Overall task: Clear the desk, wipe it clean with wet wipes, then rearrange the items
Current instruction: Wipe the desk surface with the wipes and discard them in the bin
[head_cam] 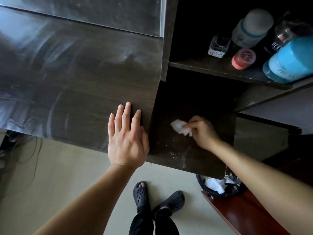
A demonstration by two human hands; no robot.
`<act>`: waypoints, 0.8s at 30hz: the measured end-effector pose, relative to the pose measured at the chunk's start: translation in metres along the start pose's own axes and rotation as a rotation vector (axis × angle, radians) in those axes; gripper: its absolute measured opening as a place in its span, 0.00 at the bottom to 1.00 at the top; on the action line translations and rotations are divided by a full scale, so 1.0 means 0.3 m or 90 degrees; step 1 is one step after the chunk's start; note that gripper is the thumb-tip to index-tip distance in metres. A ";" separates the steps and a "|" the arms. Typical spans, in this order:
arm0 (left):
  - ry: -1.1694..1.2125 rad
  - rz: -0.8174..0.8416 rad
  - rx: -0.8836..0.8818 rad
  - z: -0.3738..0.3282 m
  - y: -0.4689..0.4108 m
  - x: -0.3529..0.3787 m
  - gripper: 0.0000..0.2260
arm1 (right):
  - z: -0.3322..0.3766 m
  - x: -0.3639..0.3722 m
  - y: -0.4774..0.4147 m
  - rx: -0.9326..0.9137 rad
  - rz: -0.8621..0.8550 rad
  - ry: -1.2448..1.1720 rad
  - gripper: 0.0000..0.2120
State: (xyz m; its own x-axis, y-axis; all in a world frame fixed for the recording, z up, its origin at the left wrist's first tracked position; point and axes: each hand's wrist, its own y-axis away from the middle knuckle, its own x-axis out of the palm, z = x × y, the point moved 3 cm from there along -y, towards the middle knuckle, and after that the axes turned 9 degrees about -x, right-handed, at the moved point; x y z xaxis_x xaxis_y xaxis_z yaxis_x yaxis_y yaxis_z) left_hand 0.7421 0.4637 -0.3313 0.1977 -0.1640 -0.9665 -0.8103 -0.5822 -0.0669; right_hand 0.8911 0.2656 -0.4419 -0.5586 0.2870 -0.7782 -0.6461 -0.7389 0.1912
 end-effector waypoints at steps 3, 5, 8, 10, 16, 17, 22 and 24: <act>0.002 -0.007 0.002 0.000 -0.002 0.004 0.21 | -0.107 -0.077 0.025 0.180 -0.170 0.027 0.19; 0.003 -0.006 0.003 0.002 0.001 0.007 0.20 | -0.048 0.007 0.090 0.139 -0.161 0.067 0.23; -0.001 -0.003 -0.001 0.003 0.000 0.006 0.21 | 0.100 0.167 0.288 0.033 -0.112 0.043 0.23; -0.001 0.001 -0.004 0.001 0.001 0.006 0.21 | 0.137 0.230 0.425 0.043 -0.065 -0.015 0.16; 0.003 0.002 -0.004 -0.001 0.003 0.004 0.21 | 0.147 0.120 0.375 0.086 -0.017 -0.156 0.16; 0.005 -0.001 -0.003 -0.002 0.003 0.003 0.21 | 0.126 0.061 0.293 0.100 -0.093 -0.163 0.18; 0.019 -0.012 0.005 -0.005 0.007 0.007 0.20 | 0.030 0.025 0.008 0.207 -0.260 -0.026 0.18; 0.018 -0.019 0.006 0.000 0.007 0.012 0.20 | 0.102 0.140 0.052 0.117 -0.214 0.016 0.22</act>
State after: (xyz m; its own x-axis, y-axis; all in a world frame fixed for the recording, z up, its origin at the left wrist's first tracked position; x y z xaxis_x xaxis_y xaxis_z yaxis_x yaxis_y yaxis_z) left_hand 0.7411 0.4618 -0.3351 0.2373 -0.1698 -0.9565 -0.8091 -0.5794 -0.0979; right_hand 0.8417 0.2849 -0.4533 -0.2882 0.4776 -0.8299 -0.8749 -0.4835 0.0256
